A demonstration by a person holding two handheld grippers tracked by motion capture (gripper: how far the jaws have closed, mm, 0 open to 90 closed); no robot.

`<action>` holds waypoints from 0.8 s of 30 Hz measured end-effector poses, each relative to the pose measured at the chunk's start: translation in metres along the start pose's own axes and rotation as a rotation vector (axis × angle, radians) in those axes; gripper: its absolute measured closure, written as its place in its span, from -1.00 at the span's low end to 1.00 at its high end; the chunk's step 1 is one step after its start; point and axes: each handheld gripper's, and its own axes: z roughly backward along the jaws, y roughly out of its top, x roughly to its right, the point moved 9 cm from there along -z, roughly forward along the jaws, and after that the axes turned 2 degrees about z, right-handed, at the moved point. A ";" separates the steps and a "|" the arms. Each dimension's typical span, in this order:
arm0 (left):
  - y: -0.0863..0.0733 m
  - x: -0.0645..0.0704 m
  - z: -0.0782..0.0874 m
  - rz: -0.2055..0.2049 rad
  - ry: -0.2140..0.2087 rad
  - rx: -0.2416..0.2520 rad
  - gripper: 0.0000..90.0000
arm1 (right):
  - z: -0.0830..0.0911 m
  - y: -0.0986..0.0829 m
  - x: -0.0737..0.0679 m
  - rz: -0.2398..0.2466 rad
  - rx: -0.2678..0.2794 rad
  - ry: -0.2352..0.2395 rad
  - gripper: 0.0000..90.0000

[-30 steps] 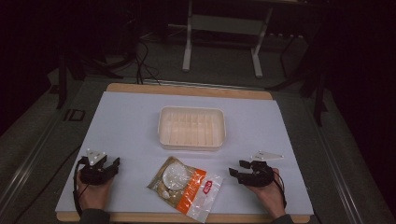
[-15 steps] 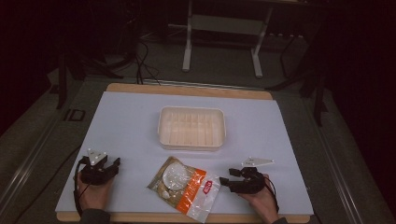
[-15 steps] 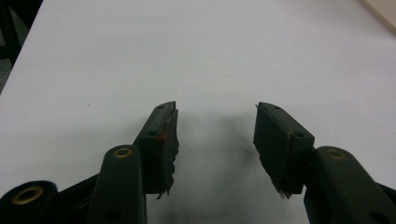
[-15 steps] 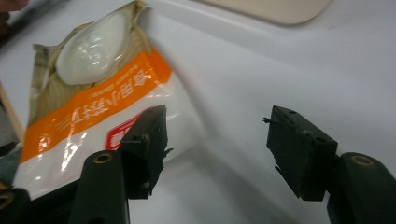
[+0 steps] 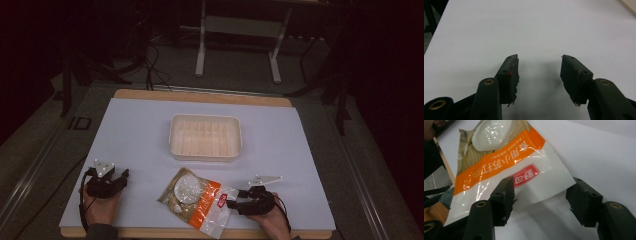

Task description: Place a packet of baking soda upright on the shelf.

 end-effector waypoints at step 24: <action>0.000 0.000 0.000 -0.010 0.009 -0.004 0.07 | -0.025 0.012 -0.032 -0.033 -0.001 0.144 0.70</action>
